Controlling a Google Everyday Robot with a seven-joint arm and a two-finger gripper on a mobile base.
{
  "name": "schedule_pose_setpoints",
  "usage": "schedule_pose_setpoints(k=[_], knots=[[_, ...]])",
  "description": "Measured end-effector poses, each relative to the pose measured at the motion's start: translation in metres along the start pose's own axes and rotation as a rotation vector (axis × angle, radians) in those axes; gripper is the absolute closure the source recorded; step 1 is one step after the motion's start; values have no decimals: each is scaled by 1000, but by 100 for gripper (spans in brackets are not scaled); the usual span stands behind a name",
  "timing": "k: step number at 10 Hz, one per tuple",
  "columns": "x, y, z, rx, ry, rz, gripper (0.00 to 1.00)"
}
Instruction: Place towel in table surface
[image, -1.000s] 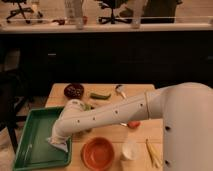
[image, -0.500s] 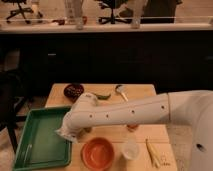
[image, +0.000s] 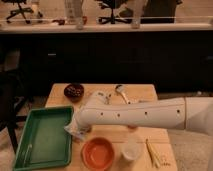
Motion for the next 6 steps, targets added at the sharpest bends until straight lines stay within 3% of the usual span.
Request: schedule_pose_setpoints(k=[4,6], knots=[[0,-1,0,3,6,1,100],[6,-8,-12,43,21,29,100]])
